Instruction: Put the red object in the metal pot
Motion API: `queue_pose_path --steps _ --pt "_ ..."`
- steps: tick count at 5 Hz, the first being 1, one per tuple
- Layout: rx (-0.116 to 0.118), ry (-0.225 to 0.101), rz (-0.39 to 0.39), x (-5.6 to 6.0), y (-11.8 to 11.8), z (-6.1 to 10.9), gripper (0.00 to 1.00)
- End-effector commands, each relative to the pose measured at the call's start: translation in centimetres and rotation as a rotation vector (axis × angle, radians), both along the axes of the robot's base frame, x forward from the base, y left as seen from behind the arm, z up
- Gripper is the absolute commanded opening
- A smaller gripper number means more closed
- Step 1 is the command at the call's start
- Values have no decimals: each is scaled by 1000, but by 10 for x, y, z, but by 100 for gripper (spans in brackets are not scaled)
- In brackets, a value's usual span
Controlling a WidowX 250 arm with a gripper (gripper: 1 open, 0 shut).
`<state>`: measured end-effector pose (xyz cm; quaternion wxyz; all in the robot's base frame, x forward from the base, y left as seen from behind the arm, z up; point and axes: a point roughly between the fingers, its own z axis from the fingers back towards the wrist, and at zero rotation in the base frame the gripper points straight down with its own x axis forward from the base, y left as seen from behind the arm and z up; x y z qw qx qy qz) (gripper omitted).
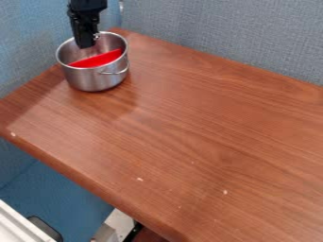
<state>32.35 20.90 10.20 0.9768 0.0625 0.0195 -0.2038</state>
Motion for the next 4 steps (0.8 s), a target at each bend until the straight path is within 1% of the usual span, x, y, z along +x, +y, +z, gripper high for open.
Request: queue_pose_path --steps 1,2,3,4 --pt "27 -49 30 4 11 14 100" --pt "27 -48 55 9 16 9 100" --pt "27 -53 45 9 13 18 100" --pt "34 -69 37 8 9 32 100"
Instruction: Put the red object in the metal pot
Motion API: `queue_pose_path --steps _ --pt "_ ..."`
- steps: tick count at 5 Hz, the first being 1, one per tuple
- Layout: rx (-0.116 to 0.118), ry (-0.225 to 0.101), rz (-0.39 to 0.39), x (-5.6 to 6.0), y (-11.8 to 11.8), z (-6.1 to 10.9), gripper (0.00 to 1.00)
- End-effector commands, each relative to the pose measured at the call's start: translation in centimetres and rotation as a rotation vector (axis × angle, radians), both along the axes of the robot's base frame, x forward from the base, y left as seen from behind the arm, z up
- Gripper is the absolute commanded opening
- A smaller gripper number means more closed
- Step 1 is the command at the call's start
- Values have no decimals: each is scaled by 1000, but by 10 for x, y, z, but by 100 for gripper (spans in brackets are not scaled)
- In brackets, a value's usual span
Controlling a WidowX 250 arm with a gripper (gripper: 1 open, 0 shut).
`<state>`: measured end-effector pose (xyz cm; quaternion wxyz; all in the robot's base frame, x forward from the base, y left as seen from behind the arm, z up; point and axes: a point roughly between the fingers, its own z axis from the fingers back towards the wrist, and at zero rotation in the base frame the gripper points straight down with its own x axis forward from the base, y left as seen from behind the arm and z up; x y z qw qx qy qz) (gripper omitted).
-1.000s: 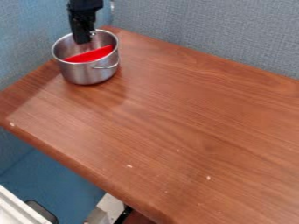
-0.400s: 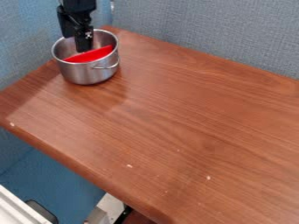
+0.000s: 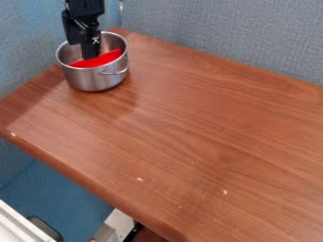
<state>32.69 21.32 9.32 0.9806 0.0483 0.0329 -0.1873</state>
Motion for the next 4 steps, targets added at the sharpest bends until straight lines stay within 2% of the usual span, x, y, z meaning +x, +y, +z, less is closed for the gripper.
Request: queue_pose_path --steps 1,2,4 --pt "63 -117 -26 2 9 38 100" --pt "64 -120 -54 -1 15 28 100" --pt "72 -138 -72 5 7 29 100"
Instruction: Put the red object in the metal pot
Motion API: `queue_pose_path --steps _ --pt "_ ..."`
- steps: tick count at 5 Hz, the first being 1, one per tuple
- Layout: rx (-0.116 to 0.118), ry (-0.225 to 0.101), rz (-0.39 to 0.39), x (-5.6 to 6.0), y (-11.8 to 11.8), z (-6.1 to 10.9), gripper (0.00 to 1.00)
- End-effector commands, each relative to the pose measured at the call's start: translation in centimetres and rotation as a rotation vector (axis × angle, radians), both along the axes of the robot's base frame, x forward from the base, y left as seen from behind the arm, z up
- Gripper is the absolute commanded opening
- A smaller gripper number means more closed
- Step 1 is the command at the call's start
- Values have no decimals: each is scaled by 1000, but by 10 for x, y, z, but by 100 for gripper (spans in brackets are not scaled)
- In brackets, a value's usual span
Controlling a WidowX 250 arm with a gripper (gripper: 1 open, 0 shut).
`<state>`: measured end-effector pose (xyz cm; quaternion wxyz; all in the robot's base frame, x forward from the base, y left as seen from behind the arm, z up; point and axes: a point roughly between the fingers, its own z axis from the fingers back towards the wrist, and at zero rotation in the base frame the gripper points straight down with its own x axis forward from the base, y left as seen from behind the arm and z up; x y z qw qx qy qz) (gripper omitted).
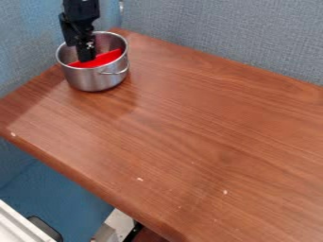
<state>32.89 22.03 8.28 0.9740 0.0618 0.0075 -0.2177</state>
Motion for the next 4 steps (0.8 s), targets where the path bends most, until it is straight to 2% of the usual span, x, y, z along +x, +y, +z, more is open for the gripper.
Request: queue_pose_path --steps 1,3,4 --pt "49 -101 -15 6 -5 42 100" --pt "63 -112 54 4 -9 28 100" --pt "72 -110 141 -4 -3 31 100"
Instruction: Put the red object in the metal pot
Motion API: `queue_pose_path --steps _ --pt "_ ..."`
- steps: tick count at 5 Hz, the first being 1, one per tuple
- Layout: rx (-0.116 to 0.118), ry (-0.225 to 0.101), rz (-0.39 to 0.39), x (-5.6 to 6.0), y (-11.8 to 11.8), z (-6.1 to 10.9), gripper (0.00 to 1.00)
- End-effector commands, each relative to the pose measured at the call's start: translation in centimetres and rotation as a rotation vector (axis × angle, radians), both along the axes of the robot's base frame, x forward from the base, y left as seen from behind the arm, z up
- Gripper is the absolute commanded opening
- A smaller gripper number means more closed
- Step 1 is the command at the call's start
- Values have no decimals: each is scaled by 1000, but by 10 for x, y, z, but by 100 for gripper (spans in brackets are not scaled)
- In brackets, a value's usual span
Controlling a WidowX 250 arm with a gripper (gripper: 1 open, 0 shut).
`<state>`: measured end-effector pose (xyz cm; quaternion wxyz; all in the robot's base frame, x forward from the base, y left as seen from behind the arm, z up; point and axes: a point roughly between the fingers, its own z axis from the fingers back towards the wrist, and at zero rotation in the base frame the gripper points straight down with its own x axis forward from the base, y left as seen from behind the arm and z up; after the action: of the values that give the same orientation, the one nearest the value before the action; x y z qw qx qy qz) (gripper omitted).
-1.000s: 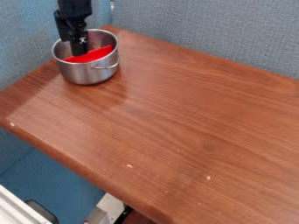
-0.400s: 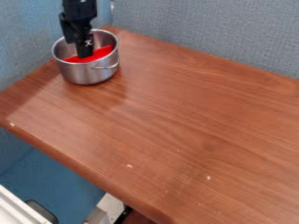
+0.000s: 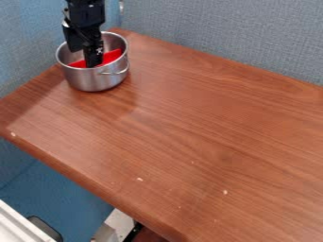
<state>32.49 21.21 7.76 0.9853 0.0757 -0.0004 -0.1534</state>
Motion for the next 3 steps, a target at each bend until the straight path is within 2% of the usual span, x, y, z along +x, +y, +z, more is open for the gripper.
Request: queue_pose_path --steps 1,2,3 --pt "49 -74 82 -4 3 35 100" --pt "43 -71 136 -4 -8 44 100" --pt "49 -78 179 -2 -20 53 100"
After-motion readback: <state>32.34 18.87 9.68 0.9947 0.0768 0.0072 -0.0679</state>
